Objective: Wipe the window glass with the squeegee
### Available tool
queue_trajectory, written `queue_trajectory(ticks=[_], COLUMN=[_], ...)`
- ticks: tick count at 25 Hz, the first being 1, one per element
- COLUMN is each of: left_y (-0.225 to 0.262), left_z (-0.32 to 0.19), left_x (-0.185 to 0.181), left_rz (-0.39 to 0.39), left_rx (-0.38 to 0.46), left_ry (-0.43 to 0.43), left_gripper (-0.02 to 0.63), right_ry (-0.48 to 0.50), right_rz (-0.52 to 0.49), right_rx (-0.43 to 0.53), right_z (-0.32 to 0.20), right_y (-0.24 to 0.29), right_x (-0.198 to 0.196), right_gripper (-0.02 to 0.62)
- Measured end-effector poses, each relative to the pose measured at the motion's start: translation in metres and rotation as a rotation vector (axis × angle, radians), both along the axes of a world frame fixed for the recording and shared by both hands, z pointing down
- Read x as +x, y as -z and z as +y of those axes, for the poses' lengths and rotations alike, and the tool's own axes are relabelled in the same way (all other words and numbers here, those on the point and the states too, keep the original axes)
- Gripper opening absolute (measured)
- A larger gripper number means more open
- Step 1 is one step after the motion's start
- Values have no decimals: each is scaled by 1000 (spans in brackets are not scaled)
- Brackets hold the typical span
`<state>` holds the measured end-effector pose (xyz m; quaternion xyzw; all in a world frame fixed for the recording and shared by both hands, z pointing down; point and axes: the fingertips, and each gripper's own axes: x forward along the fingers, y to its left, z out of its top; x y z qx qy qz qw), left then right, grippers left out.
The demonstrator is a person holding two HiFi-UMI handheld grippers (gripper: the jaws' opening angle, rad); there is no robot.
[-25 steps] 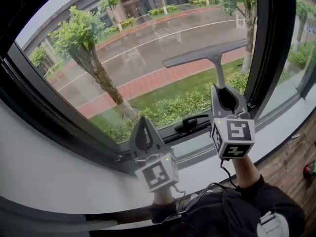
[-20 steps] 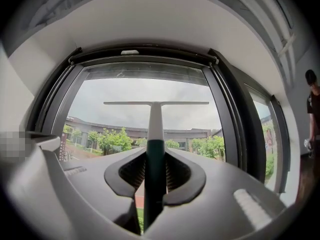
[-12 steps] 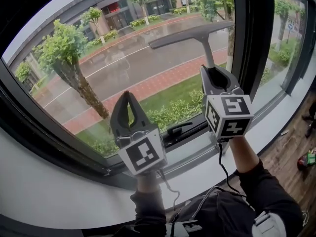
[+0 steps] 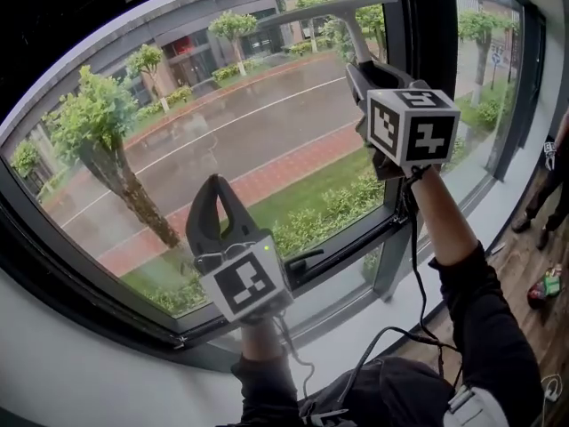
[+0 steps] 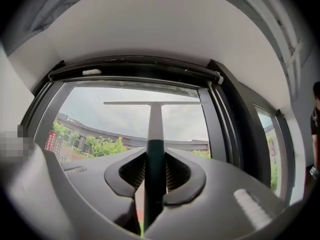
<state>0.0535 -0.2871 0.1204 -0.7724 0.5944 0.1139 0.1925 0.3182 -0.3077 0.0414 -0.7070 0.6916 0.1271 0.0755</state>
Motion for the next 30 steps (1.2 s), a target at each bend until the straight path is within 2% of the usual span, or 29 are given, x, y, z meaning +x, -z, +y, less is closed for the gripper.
queue_trajectory(ticks=[4, 9, 22, 30], left_y=[10, 9, 0, 3], left_z=[-8, -7, -2, -3], left_x=[10, 10, 6, 4], left_rz=[-11, -3, 9, 13], left_rx=[-3, -17, -30, -18], left_ry=[-18, -27, -18, -13], left_gripper=[0, 0, 0, 0], right_ry=[-4, -4, 4, -10], right_rz=[5, 18, -17, 5], right_rx=[14, 5, -35, -28], right_z=[-11, -14, -41, -43], right_y=[43, 66, 78, 79], right_x=[22, 32, 34, 36], right_gripper=[72, 72, 72, 72])
